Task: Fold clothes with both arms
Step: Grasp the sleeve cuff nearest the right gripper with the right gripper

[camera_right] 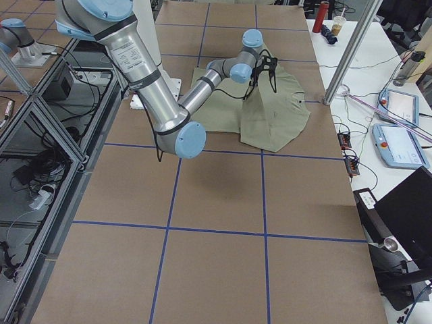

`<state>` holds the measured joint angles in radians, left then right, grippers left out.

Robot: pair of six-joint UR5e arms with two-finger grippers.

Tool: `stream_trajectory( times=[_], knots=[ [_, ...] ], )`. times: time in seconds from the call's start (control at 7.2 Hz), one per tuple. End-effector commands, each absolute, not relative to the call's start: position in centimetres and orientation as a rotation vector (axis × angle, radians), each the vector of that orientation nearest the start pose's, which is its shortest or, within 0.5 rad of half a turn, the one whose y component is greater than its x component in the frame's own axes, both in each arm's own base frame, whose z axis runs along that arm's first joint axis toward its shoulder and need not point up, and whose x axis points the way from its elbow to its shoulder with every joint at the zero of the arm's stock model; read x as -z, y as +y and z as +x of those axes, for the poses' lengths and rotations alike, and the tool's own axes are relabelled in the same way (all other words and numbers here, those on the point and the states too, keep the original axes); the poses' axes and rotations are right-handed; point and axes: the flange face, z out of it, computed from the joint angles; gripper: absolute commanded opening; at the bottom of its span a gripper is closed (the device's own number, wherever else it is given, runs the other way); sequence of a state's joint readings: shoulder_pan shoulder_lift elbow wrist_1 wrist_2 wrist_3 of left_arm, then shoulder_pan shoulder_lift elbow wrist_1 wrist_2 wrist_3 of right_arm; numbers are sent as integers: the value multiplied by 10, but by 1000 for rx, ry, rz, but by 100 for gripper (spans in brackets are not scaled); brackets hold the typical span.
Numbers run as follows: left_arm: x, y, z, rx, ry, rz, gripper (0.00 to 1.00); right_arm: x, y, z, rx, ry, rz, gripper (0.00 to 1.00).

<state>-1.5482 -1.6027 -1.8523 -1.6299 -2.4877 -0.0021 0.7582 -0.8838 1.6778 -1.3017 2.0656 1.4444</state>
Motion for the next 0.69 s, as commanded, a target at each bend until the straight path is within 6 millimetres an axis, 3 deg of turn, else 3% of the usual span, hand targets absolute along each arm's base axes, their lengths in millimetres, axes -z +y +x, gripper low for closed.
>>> stream_trajectory(
  times=[0.0, 0.14, 0.56],
  knots=[
    [-486, -504, -43, -191, 911, 337, 100, -90, -523, -488, -254, -1152, 52, 0],
    [-491, -506, -43, -189, 911, 332, 100, -69, -522, -524, -231, -1143, 32, 0],
    [-511, -520, -42, -191, 910, 350, 100, -45, -504, -602, -219, -1130, 75, 0]
  ],
)
